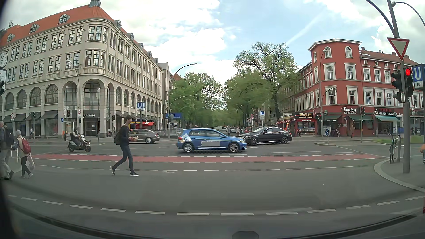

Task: Follow the waypoints while adhering to traffic rules and regulations

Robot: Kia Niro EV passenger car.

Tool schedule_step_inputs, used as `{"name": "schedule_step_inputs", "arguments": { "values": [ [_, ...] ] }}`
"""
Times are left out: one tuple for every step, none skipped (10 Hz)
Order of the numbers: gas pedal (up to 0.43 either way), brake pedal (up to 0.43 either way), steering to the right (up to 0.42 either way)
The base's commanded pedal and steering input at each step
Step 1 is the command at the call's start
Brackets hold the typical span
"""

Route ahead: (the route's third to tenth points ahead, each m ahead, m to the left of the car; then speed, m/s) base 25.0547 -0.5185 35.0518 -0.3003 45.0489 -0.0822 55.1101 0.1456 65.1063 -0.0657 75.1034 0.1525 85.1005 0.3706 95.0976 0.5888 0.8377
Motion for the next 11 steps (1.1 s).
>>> {"name": "schedule_step_inputs", "arguments": {
  "values": [
    [0.0,0.268,-0.002],
    [0.0,0.268,-0.002],
    [0.0,0.268,-0.002],
    [0.0,0.268,-0.002],
    [0.0,0.268,-0.002],
    [0.0,0.262,-0.002],
    [0.0,0.256,-0.002],
    [0.0,0.256,-0.002],
    [0.0,0.256,-0.003],
    [0.0,0.256,-0.002],
    [0.0,0.256,-0.002]
  ]
}}
